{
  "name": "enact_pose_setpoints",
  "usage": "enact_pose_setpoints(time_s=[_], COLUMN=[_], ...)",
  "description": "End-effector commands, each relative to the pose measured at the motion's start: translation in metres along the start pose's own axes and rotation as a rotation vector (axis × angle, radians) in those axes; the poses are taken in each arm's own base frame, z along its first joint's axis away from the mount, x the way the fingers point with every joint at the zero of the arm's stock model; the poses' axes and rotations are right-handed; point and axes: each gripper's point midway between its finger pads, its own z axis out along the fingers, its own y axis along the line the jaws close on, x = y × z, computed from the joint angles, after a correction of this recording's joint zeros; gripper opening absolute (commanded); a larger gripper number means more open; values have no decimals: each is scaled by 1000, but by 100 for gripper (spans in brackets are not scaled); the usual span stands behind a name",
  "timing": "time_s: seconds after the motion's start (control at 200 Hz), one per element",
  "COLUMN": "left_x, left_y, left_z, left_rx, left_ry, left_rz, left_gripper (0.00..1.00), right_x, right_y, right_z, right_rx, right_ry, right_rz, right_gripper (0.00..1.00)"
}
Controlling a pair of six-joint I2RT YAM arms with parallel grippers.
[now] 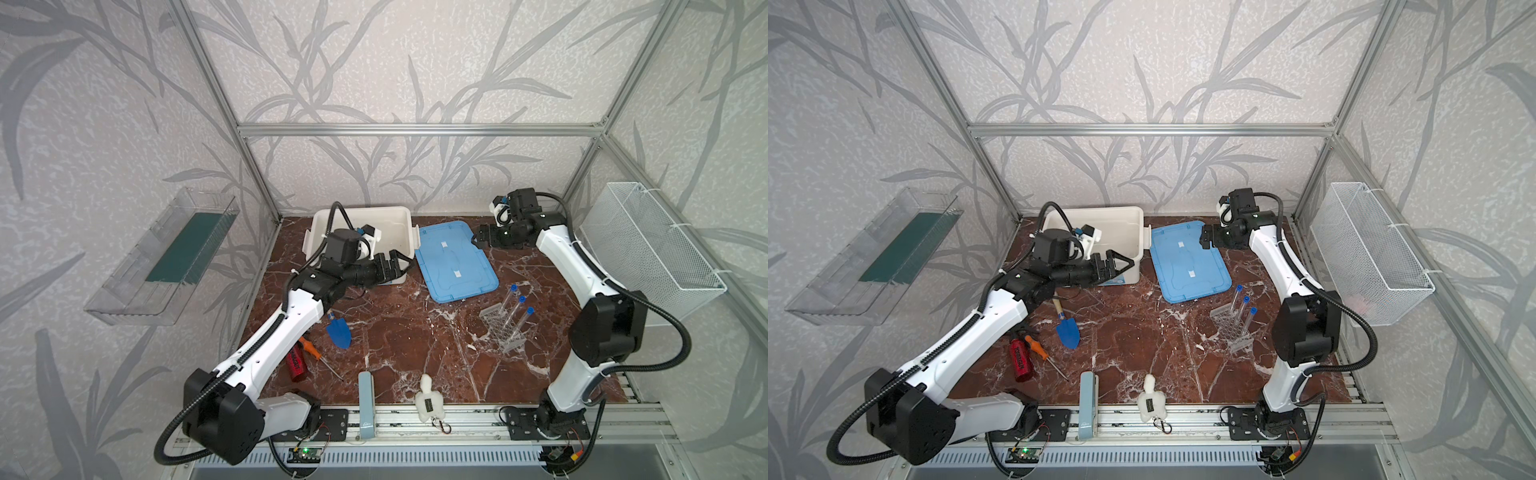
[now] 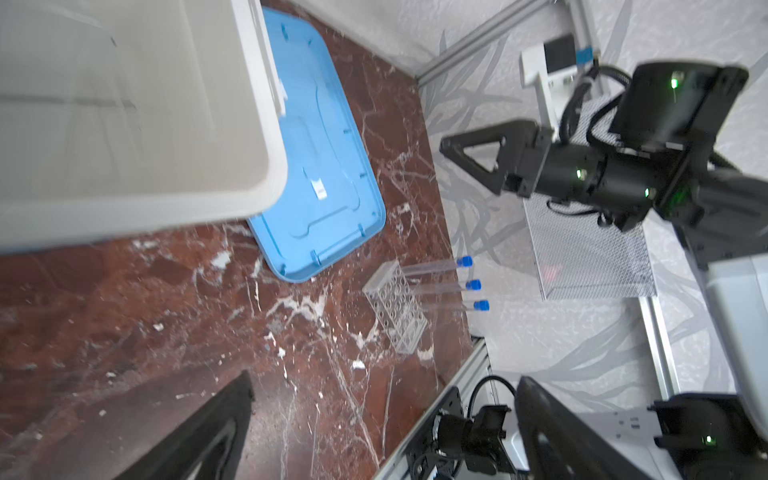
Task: Organize the chemistry lab equipment
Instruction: 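Lower the right gripper onto the blue lid edge while the left moves toward the tools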
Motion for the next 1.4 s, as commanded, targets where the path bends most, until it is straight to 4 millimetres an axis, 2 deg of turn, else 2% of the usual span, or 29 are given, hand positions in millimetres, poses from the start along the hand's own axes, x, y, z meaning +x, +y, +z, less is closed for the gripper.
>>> enact_pose_setpoints(time_s=[0.0,0.13,0.27,0.35,0.435,0.5,0.555,0.625,0.745,0.915,1.145,1.279,1.319,1.394], left_x=[2,14,24,34,43,49,53,57,53,50,52,54,53,53], left_y=[-17,-2,14,19,22,24,26,27,16,16,19,20,19,18], left_z=[3,24,45,57,68,74,80,84,88,91,101,104,103,100], left_rx=[56,79,86,74,60,59,63,69,129,116,133,137,139,129], left_ry=[-62,-86,-122,-96,-54,-24,-6,6,9,12,28,36,36,38], left_rz=[13,-62,-137,-141,-134,-136,-146,-165,-195,-187,-213,-227,-223,-212], left_gripper=[99,99,99,99,99,99,99,99,99,99,99,99,99,99], right_x=[12,25,31,28,23,19,17,18,23,29,36,40,41,42], right_y=[-29,-54,-67,-69,-72,-77,-79,-82,-83,-85,-87,-87,-86,-84], right_z=[20,50,78,90,99,104,109,115,129,141,152,158,160,160], right_rx=[86,163,175,161,154,168,171,166,150,141,139,132,124,111], right_ry=[86,208,248,239,231,222,220,236,278,310,329,350,353,354], right_rz=[-5,-11,-34,-37,-37,-39,-37,-37,-36,-38,-34,-33,-34,-32], right_gripper=[97,98,94,81,62,55,52,47,38,35,25,24,17,10])
